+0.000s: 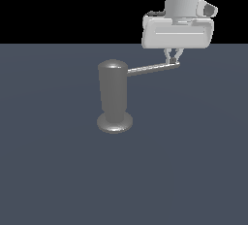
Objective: Turn on the faucet by rotating a designated handle.
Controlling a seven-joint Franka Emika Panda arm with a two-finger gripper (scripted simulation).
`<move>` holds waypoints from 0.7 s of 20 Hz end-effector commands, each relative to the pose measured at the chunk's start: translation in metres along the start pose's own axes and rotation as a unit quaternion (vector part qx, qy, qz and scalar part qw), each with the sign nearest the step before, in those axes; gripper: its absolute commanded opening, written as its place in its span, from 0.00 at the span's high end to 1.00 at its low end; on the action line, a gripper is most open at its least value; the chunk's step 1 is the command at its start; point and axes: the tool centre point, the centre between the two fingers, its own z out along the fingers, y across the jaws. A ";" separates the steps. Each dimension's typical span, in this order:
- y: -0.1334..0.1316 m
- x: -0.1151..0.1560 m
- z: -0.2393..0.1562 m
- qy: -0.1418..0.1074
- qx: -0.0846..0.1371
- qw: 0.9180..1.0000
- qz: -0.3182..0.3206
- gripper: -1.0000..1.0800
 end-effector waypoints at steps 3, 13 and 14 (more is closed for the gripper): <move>-0.004 0.015 0.009 -0.005 0.001 1.000 -0.001 1.00; -0.005 0.044 0.012 -0.007 0.001 1.000 0.002 1.00; -0.006 0.047 0.012 -0.008 0.001 1.000 0.002 1.00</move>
